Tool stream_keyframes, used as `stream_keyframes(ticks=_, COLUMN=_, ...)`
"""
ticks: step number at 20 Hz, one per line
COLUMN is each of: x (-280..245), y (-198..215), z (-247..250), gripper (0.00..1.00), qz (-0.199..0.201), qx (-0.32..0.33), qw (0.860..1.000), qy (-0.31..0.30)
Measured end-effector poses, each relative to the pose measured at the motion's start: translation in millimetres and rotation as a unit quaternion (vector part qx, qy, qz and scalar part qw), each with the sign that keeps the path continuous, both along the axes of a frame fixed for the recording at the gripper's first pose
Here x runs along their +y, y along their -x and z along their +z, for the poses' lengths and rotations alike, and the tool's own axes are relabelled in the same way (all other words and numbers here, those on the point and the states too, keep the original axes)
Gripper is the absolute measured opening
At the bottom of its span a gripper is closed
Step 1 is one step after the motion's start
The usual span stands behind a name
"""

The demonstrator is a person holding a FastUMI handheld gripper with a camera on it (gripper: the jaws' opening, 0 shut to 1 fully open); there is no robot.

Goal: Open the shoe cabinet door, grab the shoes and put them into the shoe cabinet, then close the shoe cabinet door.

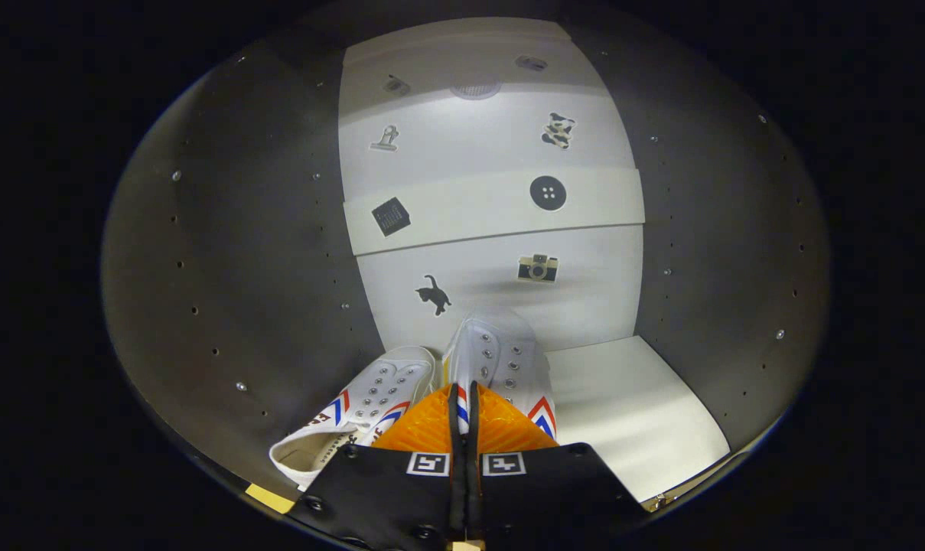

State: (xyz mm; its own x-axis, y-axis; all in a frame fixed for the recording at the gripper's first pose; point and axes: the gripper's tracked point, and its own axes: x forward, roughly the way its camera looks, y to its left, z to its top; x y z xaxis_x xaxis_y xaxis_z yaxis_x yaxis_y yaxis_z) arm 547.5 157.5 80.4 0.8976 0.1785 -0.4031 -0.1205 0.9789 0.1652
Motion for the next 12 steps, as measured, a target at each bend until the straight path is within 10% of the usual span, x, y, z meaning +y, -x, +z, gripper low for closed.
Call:
stream_keyframes(ticks=3, x=3.8, y=1.7, z=1.6, gripper=0.07, qz=0.004, qx=-0.007, qw=1.000, qy=0.021)
stream_keyframes(ticks=12, x=4.9, y=86.7, z=67.7, gripper=0.80, qz=0.006, qx=-0.080, qw=0.995, qy=0.063)
